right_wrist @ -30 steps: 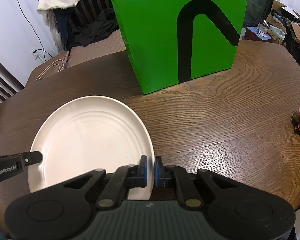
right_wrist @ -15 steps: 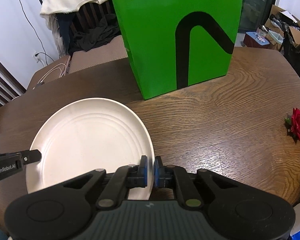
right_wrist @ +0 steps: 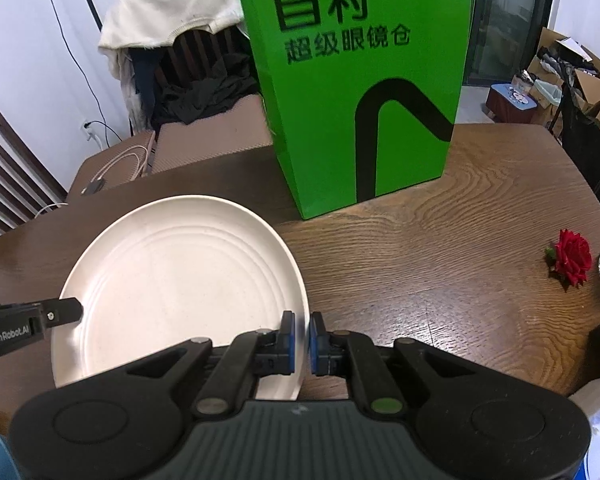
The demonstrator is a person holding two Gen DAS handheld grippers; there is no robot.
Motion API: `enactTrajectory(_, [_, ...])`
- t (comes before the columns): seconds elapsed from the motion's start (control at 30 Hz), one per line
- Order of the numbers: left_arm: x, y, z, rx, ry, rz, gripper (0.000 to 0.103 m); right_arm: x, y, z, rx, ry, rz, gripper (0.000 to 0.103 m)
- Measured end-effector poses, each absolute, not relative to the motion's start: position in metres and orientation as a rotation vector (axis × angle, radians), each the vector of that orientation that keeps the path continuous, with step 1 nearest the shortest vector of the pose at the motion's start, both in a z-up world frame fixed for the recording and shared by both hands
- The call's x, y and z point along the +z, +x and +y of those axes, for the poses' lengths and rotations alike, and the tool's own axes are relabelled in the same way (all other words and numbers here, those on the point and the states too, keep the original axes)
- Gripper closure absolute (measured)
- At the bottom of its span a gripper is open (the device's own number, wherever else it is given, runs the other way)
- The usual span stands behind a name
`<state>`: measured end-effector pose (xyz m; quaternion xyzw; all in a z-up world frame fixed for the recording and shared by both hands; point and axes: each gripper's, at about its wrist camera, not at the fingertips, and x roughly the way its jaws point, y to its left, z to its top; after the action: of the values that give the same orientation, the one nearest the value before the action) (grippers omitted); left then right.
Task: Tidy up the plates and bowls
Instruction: 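Lift the held cream plate off the table with both grippers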
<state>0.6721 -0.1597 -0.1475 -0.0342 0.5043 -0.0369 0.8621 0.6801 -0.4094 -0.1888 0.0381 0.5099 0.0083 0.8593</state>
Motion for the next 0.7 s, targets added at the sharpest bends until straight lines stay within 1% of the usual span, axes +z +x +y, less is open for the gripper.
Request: enactTrajectory(0.7, [-0.099, 0.589, -0.123, -0.058, -0.075, 0.992, 0.095, -0.133, 0.603, -0.368, 0.056, 0.035, 0.992, 0.096])
